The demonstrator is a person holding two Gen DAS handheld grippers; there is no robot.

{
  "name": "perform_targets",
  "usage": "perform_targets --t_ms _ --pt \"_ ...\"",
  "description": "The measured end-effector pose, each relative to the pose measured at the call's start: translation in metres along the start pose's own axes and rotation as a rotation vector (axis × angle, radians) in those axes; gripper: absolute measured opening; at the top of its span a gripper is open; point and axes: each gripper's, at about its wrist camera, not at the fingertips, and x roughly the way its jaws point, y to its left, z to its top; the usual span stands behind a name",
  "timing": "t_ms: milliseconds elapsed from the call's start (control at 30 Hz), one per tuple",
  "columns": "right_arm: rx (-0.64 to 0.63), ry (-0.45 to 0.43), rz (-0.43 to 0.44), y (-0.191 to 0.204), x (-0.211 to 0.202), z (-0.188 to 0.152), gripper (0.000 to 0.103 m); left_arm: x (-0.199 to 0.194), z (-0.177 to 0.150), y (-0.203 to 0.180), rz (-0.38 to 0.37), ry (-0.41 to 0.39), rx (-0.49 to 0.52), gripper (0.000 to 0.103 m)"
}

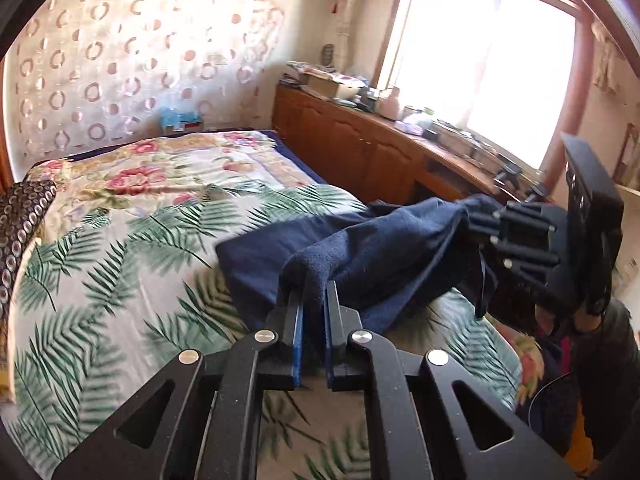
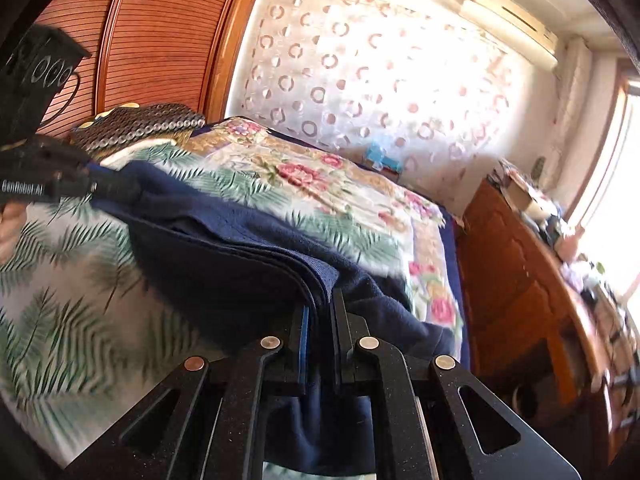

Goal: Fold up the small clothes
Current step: 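Fold the held end over onto the shirt and open both grippers, then close the right gripper on the folded navy shirt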

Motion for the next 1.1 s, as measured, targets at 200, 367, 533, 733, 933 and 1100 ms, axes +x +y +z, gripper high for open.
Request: perform_targets --t_ms 200,367,533,733,933,1100 --pt "0.065 0.066 0.069 -0.024 0.074 0.02 0.011 0.038 0.019 0.027 0.022 0.048 -0.025 0.009" --pt "0.184 0.07 0.119 -0.06 0.102 0.033 0.034 0.056 0.02 0.041 0.03 0.082 -0.05 0.021" --pt "0.185 0.061 0.045 -0.081 0.116 0.043 0.034 0.05 0.025 0.055 0.058 0.038 -0.051 0.047" --pt "0.189 0.078 -0.014 -0.066 0.135 0.062 0.055 0.059 0.026 0.06 0.042 0.056 -0.043 0.065" --pt "0.183 0.11 0.01 -0.064 0.146 0.072 0.056 0.086 0.023 0.045 0.029 0.118 0.014 0.065" --pt "0.226 0.105 -0.096 -0.09 0.161 0.085 0.056 0.098 0.02 0.04 0.03 0.143 0.037 0.065"
